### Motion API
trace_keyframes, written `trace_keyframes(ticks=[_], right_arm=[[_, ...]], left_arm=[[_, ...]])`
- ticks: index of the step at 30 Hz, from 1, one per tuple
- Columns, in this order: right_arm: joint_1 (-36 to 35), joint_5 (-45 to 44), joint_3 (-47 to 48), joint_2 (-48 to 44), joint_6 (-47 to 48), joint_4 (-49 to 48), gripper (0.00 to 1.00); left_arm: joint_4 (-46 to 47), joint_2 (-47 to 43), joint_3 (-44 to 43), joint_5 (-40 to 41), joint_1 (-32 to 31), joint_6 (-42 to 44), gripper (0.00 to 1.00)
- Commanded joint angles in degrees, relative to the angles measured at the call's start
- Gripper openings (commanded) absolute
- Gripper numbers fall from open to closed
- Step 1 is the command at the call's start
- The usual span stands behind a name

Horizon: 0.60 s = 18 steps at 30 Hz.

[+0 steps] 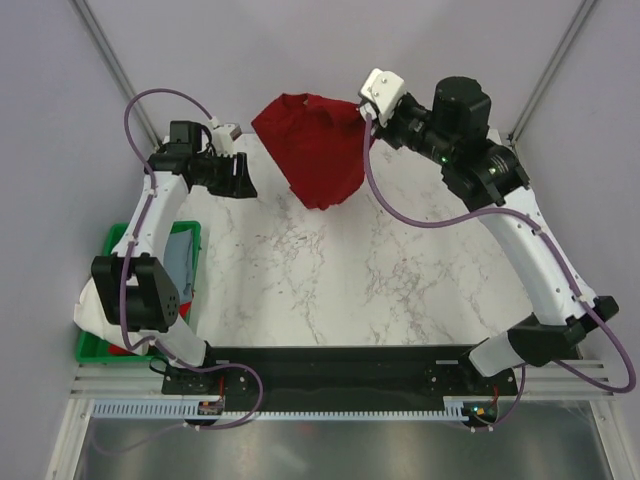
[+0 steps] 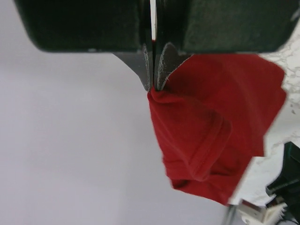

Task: Fold and stack the t-shirts
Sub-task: Flatten the tshirt out

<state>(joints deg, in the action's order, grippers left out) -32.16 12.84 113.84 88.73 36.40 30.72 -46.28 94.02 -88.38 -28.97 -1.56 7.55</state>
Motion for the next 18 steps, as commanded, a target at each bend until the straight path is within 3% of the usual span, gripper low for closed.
trace_keyframes(ticks=[1,9,15,17,18], right_arm=[[1.74,-7.39,-8.79,-2.32,2.36,0.74,0.00],[12.91,-3.79,-31.53,-5.67,-3.53,-1.97,0.00],[16.60,-3.35,-39.48,-3.74,-3.88,-3.65,0.01],[16.69,-6.41,-40.27,-3.39,-3.44,-3.91,0.16],[16.69,-8.60,-40.71,-3.21,-3.70,-4.26,0.30]], left_arm=[[3.48,0.99,-2.32,-2.66,0.42,-3.59,0.61],[4.01,4.23,-1.18,-8.38,0.07,-2.37,0.62],[0.41,10.12,-5.04,-8.92,-5.10,3.25,0.60],[-0.38,12.85,-6.54,-5.41,-7.65,4.48,0.60],[-0.56,14.08,-7.15,-3.91,-10.01,5.27,0.60]])
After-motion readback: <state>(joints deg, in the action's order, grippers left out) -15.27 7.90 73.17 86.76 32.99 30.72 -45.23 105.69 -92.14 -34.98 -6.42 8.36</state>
